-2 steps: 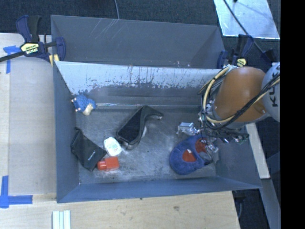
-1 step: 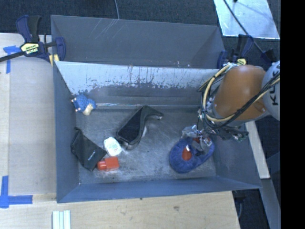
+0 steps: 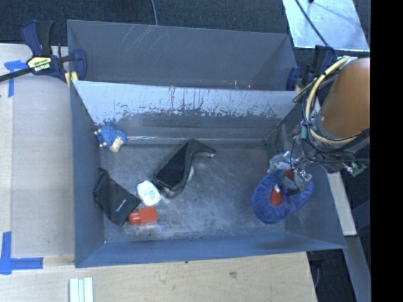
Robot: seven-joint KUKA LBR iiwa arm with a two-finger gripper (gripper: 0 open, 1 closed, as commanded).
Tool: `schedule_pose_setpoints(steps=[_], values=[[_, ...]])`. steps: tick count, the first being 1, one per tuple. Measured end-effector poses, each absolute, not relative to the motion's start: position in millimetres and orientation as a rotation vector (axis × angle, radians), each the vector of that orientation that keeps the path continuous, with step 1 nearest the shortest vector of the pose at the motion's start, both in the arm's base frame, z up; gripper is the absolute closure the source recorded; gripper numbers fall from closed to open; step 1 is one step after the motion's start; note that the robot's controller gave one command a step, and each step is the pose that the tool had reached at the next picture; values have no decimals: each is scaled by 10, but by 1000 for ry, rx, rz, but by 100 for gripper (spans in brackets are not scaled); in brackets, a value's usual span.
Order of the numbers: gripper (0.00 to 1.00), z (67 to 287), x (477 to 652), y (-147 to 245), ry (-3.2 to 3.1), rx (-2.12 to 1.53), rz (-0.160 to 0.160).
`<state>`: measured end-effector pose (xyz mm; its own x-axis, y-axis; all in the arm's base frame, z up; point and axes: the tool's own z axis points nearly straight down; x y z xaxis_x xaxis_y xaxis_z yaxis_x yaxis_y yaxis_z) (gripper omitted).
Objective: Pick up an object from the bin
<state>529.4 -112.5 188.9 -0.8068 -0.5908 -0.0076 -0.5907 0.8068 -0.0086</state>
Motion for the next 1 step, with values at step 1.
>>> schedule_pose_setpoints(steps=[1], values=[[100, 2882, 5063, -1064, 2629, -1708, -7]])
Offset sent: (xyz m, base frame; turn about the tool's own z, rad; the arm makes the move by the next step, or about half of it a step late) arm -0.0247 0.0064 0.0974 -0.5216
